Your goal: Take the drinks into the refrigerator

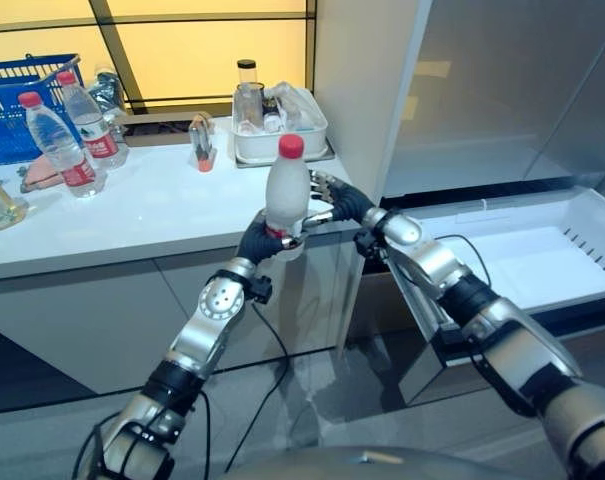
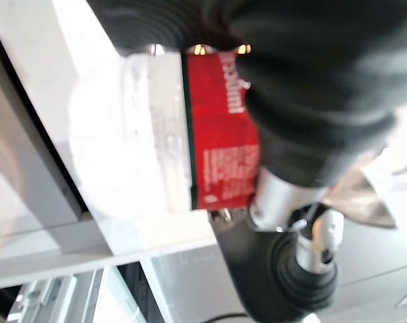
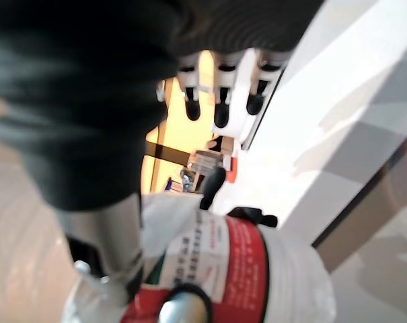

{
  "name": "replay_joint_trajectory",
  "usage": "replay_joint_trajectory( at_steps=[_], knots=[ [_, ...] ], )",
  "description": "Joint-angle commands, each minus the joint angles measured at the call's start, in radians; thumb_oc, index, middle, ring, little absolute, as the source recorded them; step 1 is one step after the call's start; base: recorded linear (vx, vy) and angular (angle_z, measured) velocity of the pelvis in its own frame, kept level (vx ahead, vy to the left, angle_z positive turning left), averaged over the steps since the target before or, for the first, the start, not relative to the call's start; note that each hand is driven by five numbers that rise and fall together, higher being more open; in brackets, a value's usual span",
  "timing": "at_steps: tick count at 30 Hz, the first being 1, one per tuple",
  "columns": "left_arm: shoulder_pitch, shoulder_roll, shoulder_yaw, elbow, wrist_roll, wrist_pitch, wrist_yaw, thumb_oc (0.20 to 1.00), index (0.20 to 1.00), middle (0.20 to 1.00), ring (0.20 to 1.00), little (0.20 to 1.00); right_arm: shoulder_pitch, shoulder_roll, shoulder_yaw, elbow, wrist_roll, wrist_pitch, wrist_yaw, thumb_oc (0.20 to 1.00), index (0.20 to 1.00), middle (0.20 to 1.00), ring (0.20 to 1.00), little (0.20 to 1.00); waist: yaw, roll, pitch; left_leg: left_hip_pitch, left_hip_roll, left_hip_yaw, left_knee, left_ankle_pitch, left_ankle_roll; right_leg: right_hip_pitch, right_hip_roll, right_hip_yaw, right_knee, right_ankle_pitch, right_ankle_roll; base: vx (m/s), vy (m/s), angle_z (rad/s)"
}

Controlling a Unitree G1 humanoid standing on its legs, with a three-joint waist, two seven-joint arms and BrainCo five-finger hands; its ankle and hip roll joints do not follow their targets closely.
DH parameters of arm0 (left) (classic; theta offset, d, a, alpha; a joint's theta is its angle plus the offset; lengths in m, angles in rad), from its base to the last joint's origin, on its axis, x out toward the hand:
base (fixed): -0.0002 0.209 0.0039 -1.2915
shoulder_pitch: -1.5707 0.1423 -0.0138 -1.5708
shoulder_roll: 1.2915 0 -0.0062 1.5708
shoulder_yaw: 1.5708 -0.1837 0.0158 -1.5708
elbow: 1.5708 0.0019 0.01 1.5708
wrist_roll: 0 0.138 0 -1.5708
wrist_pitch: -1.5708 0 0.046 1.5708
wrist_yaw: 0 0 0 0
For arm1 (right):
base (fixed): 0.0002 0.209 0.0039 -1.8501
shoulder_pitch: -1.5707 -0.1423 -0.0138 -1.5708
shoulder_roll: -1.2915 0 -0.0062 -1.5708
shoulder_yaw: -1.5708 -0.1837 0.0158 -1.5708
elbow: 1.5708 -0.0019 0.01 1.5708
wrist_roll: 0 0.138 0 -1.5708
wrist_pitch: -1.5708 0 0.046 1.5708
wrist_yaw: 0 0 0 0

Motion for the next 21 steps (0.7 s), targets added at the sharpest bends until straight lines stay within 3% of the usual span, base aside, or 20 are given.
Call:
replay_joint_trajectory(
  at_steps=[1,13,21],
  knots=[
    [-0.174,-0.037,-0.025,-0.068,-0.058,-0.104,-0.018,0.200,0.200,0.200,0.200,0.200,-0.123,0.027,-0.002,0.007,0.078,-0.050,0.000,1.000,1.000,1.000,1.000,1.000,0.037,-0.012,-0.048,-0.061,-0.051,-0.013,0.006,-0.017,0.078,0.023,-0.006,0.004,0.167,-0.179,0.028,0.00,0.000,0.00],
    [-0.200,-0.056,-0.060,-0.068,-0.103,-0.105,-0.032,0.200,0.200,0.200,0.200,0.200,-0.152,0.103,0.038,0.001,0.167,-0.051,0.026,1.000,1.000,1.000,1.000,1.000,0.043,-0.012,-0.050,-0.059,-0.052,-0.011,0.007,-0.016,0.078,0.025,-0.006,0.004,0.166,-0.179,0.028,0.00,0.000,0.00],
    [-0.214,-0.048,-0.085,-0.089,-0.111,-0.094,-0.057,0.200,0.200,0.200,0.200,0.200,-0.203,0.142,0.052,0.041,0.142,-0.046,0.017,1.000,1.000,1.000,1.000,1.000,0.047,-0.013,-0.054,-0.061,-0.052,-0.011,0.007,-0.017,0.078,0.028,-0.004,0.007,0.160,-0.177,0.028,0.00,0.000,0.00]
  ],
)
